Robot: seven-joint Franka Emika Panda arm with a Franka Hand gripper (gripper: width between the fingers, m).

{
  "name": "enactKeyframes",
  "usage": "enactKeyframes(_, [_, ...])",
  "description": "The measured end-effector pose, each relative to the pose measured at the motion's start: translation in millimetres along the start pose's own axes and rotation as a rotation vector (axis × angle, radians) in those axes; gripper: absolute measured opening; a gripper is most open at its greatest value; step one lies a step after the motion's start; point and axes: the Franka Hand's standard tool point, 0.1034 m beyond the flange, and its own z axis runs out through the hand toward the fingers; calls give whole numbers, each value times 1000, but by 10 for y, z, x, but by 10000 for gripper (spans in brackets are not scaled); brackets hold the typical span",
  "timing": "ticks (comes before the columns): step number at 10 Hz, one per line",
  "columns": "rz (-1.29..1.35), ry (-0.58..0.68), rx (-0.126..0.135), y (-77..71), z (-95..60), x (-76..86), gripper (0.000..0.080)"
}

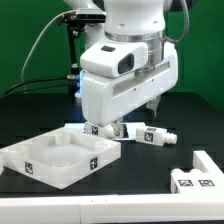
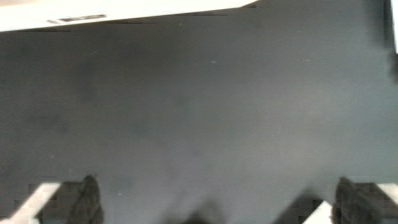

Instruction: Assemble square table

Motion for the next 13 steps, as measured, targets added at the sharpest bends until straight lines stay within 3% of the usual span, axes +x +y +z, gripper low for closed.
enactKeyframes(1, [0,0,0,11,0,-8,649])
enactKeyframes(3, [45,-2,-5,304,-10,-60,649])
enactKeyframes(5, [96,4,-11,514,90,51,649])
enactKeyframes(10, [71,5,-14,535,88,67,649])
enactKeyframes(12, [319,54,-37,477,98,416,649])
enactKeyframes(13, [485,82,-19,508,100,579,649])
